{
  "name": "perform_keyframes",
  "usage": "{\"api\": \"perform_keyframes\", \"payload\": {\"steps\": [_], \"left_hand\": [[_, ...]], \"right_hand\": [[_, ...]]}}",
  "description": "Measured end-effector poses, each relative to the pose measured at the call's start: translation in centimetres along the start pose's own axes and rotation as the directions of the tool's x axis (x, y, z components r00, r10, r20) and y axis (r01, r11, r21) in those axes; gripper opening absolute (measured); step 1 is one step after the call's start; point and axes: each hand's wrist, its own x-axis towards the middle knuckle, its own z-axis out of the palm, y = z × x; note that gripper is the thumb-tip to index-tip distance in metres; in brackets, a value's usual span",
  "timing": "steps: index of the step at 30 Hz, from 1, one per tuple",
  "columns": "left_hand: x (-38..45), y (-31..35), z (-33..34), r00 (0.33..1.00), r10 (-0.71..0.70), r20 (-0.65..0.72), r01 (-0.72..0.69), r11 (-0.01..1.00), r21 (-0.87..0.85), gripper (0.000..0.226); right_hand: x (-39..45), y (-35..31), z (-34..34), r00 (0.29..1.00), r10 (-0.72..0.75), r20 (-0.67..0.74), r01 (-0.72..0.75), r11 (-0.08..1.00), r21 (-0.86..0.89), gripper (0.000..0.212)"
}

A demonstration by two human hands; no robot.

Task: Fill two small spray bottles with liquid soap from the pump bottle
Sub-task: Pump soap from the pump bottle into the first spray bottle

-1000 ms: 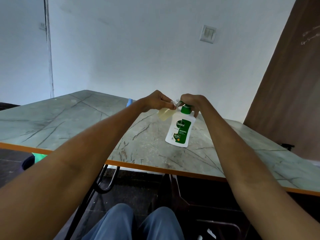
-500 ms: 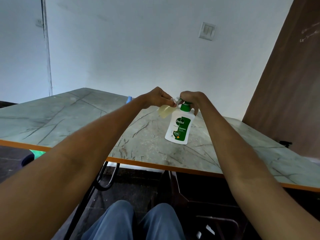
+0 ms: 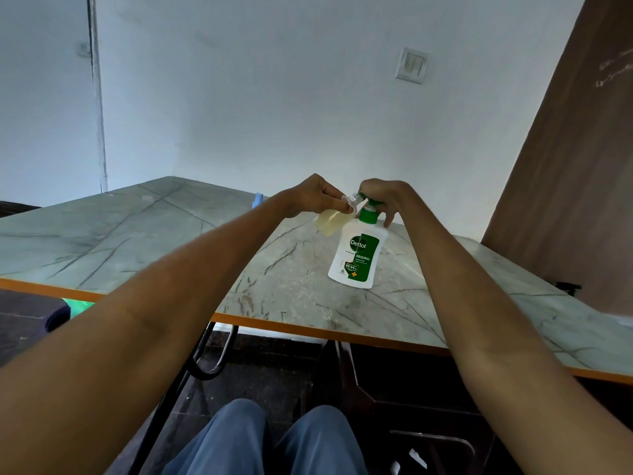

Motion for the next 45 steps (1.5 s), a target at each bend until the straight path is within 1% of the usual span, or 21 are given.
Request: {"api": "perform_keyframes", "payload": {"steps": [3,7,10,14,17,19,22,27,31,37,45], "left_hand": [[0.2,-0.3,0.0,1.000,0.001,-0.002,-0.001,1.000,-0.006,0.032],[0.5,-0.7,0.0,1.000,-0.001,0.006,0.001,1.000,0.006,0.034],[0.3,-0.7,-0.2,1.000,0.000,0.012,0.000,1.000,-0.004,0.034],[0.3,-0.4,0.0,1.000,-0.010,0.013,0.010,1.000,0.000,0.034],[0.5,-0.5,0.0,1.000,-0.015,0.010,0.014,1.000,0.007,0.034],[0.6,-0.5,0.1,1.000,-0.011,0.008,0.011,1.000,0.010,0.034],[0.7,-0.6,0.0,1.000,-0.009,-0.004,0.009,1.000,0.000,0.033],[0.6,-0.7,-0.1,1.000,0.001,0.024,-0.001,1.000,0.017,0.034],[0.4,-0.6,-0.1,1.000,0.002,0.012,-0.003,1.000,0.008,0.034],[0.5,-0.5,-0.2,1.000,0.006,0.022,-0.006,1.000,0.012,0.034],[0.6,-0.4,-0.1,1.000,0.002,0.024,-0.002,1.000,0.021,0.033]], "right_hand": [[0.4,0.2,0.2,1.000,-0.001,-0.014,0.001,1.000,0.004,0.022],[1.0,0.8,0.6,0.998,-0.007,-0.064,0.010,0.999,0.041,0.027],[0.9,0.6,0.7,0.998,0.010,-0.059,-0.008,1.000,0.019,0.025],[0.8,0.2,0.2,0.999,-0.001,-0.036,0.002,1.000,0.011,0.019],[0.7,0.0,0.1,1.000,0.005,-0.018,-0.005,1.000,-0.003,0.024],[0.9,0.1,0.0,1.000,-0.001,-0.012,0.001,1.000,-0.005,0.023],[1.2,0.1,0.1,1.000,-0.004,-0.019,0.004,1.000,0.003,0.022],[1.2,0.7,0.7,0.999,0.002,-0.045,-0.001,1.000,0.017,0.021],[1.0,0.7,0.3,1.000,0.006,-0.026,-0.005,0.999,0.049,0.018],[0.8,0.3,0.0,1.000,-0.006,-0.010,0.006,1.000,0.012,0.021],[1.0,0.6,0.6,0.999,0.006,-0.047,-0.006,1.000,-0.005,0.020]]}}
